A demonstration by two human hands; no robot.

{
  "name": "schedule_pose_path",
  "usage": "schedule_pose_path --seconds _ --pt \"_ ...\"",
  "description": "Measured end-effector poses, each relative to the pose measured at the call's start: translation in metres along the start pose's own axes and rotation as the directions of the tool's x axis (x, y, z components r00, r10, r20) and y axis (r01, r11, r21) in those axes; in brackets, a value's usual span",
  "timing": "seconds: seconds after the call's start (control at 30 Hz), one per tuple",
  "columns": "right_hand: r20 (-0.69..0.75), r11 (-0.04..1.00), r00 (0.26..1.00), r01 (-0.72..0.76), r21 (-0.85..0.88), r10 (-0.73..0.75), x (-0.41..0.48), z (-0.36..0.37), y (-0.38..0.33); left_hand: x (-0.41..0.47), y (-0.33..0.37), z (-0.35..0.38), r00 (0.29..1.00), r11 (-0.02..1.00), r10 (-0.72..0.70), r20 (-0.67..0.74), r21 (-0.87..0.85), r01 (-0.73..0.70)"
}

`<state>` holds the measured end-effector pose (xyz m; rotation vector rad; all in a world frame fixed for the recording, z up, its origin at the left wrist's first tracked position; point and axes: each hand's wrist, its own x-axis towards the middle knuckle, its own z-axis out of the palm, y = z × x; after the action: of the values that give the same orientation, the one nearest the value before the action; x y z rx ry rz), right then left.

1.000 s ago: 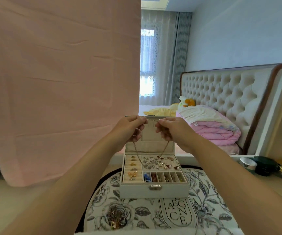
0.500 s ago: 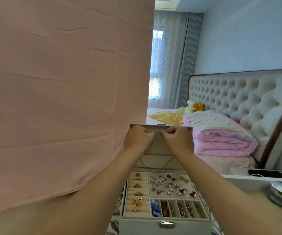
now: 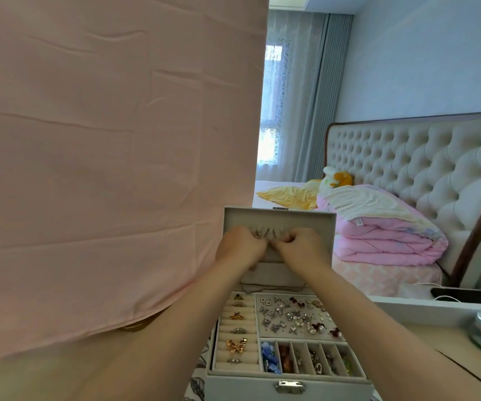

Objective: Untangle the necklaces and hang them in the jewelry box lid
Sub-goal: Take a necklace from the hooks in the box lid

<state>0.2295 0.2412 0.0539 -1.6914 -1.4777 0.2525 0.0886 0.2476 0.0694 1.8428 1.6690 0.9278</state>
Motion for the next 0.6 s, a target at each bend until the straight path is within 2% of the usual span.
schedule_pose_path --seconds 0.1,0.23,0.37,0.43,0.53,0.6 --pt "0.12 0.999 0.992 -0.03 0.045 0.024 -0.008 -0.004 -0.001 -0.005 -0.003 0.0 0.998 0.993 0.061 0.033 -0.105 -0.057" --pt "0.367 0.991 0.926 -0.118 0.07 0.085 -0.024 -0.002 -0.006 -0.009 -0.003 -0.002 0.985 0.977 0.149 0.082 -0.164 -0.134" --pt "0.447 0.955 0.891 -0.197 0.22 0.081 -0.036 -0.004 -0.015 -0.013 -0.004 -0.006 0.973 0.98 0.171 0.155 -0.13 -0.152" --pt "0.476 0.968 0.875 -0.188 0.166 0.088 -0.039 -0.006 -0.013 -0.014 -0.005 -0.01 0.974 0.977 0.178 0.14 -0.14 -0.158" --pt "0.546 0.991 0.83 -0.134 -0.003 0.114 -0.044 -0.007 -0.004 -0.014 -0.011 -0.011 0.976 0.979 0.185 0.116 -0.111 -0.172" --pt "0.537 0.994 0.837 -0.074 -0.084 0.108 -0.045 -0.01 0.001 -0.013 -0.017 -0.008 0.974 0.98 0.198 0.106 -0.057 -0.193"
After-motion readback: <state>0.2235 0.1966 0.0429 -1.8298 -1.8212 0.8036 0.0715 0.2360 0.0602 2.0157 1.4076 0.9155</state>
